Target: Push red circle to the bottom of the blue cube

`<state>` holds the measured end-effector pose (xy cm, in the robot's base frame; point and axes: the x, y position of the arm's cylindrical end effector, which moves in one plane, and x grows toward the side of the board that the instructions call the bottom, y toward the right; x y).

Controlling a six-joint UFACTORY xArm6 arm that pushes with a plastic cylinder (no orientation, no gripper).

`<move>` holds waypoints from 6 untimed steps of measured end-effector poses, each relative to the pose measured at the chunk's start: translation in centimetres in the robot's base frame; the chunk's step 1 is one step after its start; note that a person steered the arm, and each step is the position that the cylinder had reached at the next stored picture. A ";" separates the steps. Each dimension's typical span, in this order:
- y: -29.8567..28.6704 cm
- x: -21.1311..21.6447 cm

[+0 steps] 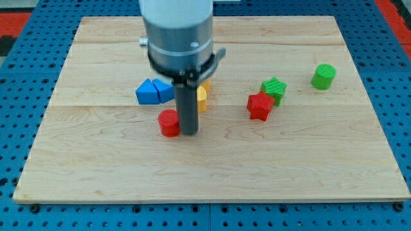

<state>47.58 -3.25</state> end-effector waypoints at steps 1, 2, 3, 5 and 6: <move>-0.2 -2.5; 4.2 -1.2; 1.8 5.5; 1.6 -5.8; 3.0 -2.9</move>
